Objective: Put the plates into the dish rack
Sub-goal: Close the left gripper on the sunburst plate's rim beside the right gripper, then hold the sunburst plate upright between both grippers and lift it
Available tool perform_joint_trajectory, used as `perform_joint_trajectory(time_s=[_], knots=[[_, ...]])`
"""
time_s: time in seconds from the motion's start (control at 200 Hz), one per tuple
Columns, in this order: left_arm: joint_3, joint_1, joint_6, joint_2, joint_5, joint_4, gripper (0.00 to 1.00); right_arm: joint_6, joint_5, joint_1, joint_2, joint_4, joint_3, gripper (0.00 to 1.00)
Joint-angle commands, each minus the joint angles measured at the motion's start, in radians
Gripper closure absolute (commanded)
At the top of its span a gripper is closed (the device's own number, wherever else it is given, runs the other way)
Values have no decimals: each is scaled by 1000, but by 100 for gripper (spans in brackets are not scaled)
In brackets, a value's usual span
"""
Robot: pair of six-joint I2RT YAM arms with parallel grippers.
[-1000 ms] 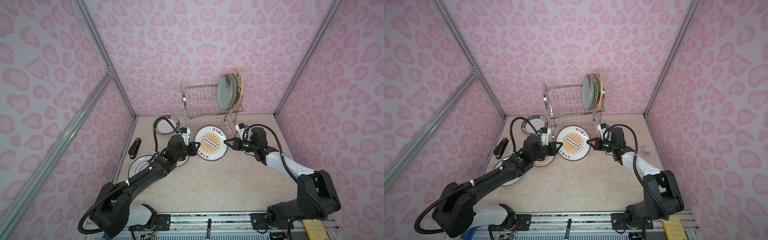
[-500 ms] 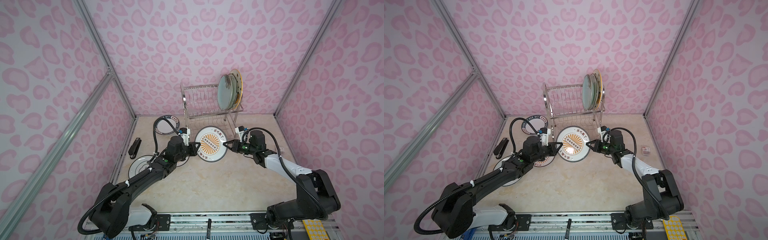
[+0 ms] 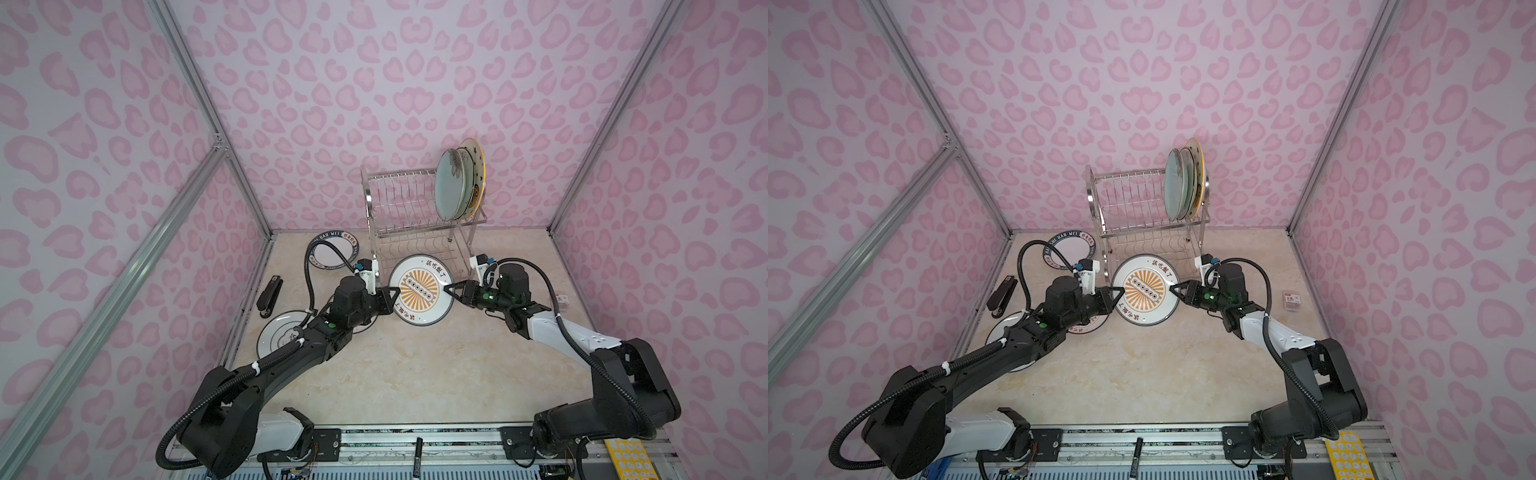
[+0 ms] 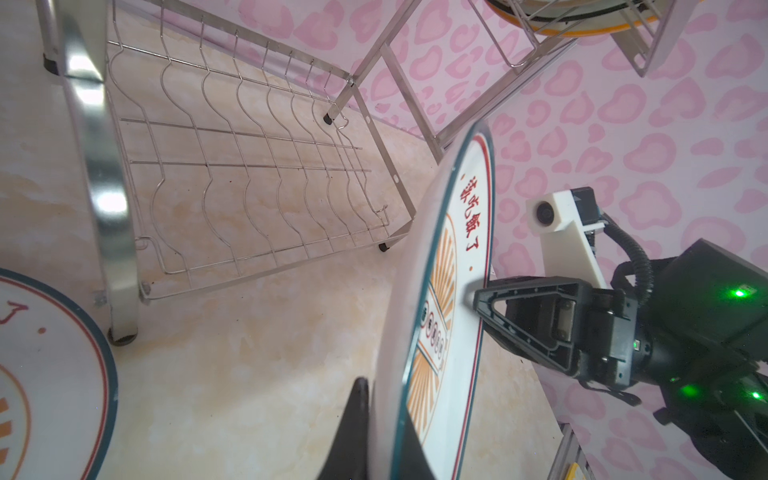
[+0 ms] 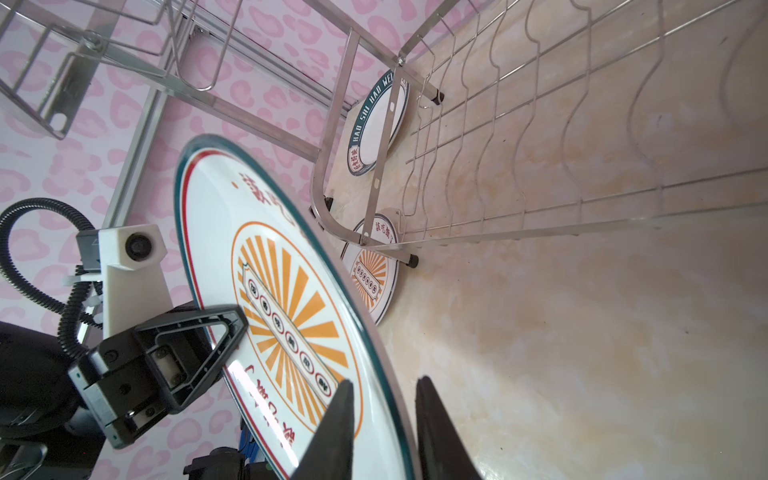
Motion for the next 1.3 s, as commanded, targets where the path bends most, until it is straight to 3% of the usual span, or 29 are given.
perform_joint_trajectory(time_s=[0.0,0.285,0.725,1.12,1.295], knots=[[-21,0,-41,-24,-32,115,97,22,-37,7,4,72,-15,72],[-72,0,-107,-46,-63,195,97,64,-40,29,17,143,-42,72],[-59,-23,-109,-28,-72,197,97,118,-43,73,46,230,-35,72],[-58,-30,-104,-21,-62,200,97,126,-44,77,53,246,-30,84],[-47,-32,-93,-13,-42,191,97,126,-48,76,52,247,-27,95]])
